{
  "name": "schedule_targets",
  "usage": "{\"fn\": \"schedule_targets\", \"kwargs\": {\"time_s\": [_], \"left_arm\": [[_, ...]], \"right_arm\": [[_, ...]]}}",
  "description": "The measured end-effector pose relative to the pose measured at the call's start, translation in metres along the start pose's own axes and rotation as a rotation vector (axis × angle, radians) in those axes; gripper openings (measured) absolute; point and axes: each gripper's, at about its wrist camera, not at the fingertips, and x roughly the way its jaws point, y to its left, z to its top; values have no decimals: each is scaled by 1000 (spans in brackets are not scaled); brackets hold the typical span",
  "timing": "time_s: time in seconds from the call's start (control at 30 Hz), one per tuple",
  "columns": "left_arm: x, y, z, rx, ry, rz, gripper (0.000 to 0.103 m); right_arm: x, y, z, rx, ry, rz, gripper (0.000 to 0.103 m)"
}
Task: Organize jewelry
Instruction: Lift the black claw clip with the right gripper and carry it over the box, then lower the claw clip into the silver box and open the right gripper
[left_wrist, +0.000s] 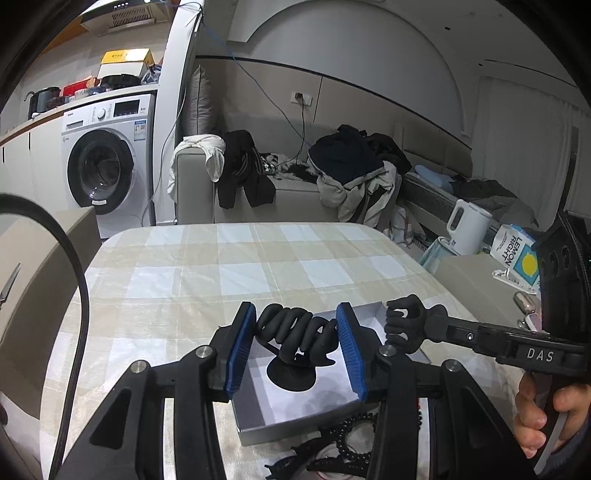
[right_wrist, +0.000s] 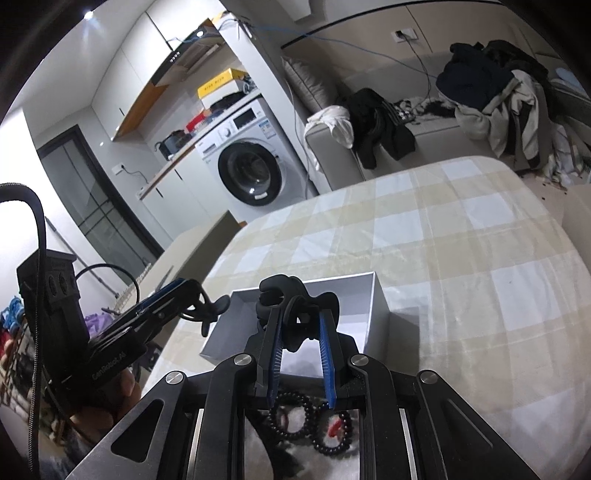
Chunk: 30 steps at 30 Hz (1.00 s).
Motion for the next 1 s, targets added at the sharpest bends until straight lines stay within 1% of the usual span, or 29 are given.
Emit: {"fn": "schedule_targets", "kwargs": {"time_s": [0.2, 0.37, 0.63, 0.77, 1.0], "left_arm": [[12, 2, -5, -10, 45, 11, 39], [22, 2, -8, -7, 82, 17, 39], [29, -1, -11, 15, 113, 24, 39], [32, -4, -14, 33, 132, 37, 39], [38, -7, -17, 58, 158, 46, 39]], "right_arm": [[23, -1, 0, -13, 51, -13, 18], [39, 2, 0, -39, 93, -41, 18], [62, 6, -1, -58, 162, -70, 17], [68, 9, -2, -76, 182, -81, 18], [75, 15, -1, -119, 203, -130, 18]]}}
